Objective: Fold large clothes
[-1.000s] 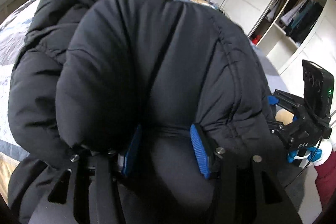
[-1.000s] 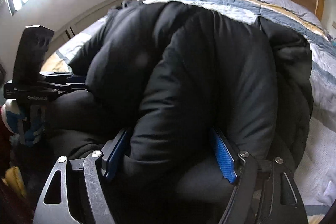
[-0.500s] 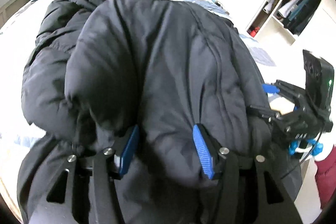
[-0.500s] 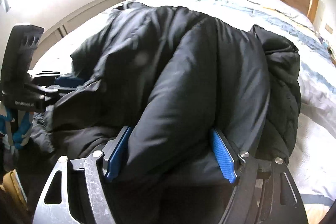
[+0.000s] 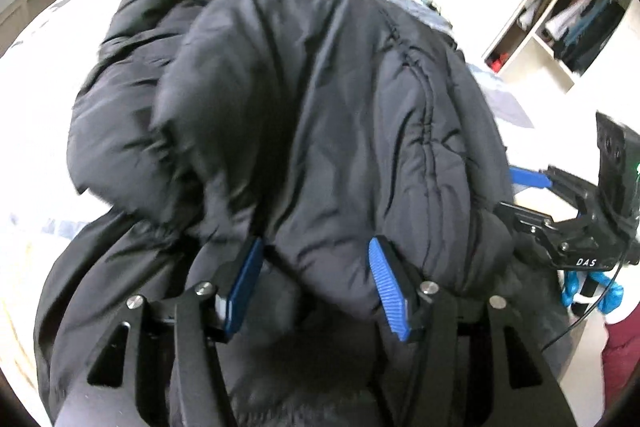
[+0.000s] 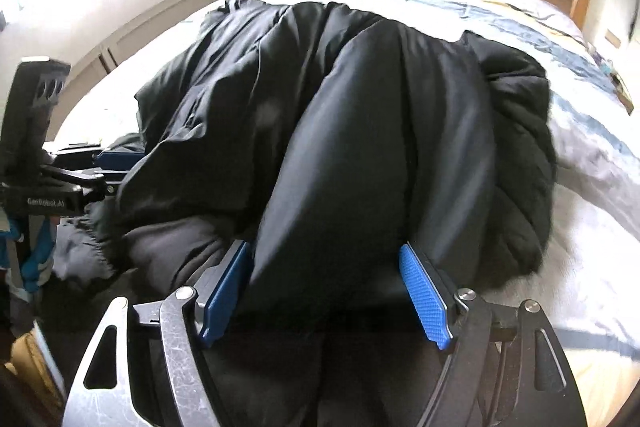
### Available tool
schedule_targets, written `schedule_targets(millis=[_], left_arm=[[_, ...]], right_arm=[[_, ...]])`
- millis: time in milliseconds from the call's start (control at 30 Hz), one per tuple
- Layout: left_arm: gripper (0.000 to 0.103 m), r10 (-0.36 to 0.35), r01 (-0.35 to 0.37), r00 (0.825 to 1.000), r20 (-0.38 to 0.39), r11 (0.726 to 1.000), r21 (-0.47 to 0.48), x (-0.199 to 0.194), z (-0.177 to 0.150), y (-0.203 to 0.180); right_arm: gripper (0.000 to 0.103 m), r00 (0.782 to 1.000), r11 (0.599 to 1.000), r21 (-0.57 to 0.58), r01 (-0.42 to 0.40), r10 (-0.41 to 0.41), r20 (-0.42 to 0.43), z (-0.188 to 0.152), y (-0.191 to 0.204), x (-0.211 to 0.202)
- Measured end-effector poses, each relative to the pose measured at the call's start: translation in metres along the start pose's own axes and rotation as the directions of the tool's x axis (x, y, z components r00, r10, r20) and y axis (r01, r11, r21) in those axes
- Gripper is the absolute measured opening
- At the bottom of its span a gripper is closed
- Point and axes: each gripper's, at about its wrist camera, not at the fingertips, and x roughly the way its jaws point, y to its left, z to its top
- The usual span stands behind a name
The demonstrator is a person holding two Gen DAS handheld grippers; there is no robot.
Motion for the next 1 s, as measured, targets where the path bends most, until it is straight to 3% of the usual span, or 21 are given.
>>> schedule_targets(millis=[233,367,500,667,833,1000], left_arm=[[0.053,0.017,-0.013,0.997,0.073,0.999,-0.052,-0.062,-0.034,0.023],[0.055,0.047,-0.038,0.994,0.095,0.994,-0.1,-0.105,-0.064,0.066],[0.065,0.104,-0.088,0.99,0.094,0.983,-0.159,-0.139,-0.093,0.114],[0.066,0.159,-0.117,0.979,0.125,0.95,-0.29,-0.184,-0.135,0.172],[0.067,0.241,-0.163,0.959,0.151,0.901,-0.403,-0.222,-0.161,0.213],[0.068,0.236,-0.12,0.955,0.18,0.863,-0.491,-0.244,-0.179,0.238]], right_arm=[[0.075,0.998,0.996,0.08,0.039,-0.042,0.042,-0.044,-0.016,-0.061],[0.078,0.994,0.985,0.151,0.079,-0.09,0.068,-0.081,-0.029,-0.098],[0.084,0.987,0.96,0.261,0.104,-0.132,0.092,-0.12,-0.047,-0.132],[0.085,0.974,0.915,0.375,0.145,-0.199,0.108,-0.169,-0.067,-0.168],[0.096,0.96,0.87,0.463,0.17,-0.252,0.121,-0.209,-0.086,-0.2],[0.103,0.958,0.845,0.508,0.168,-0.262,0.119,-0.235,-0.093,-0.213]])
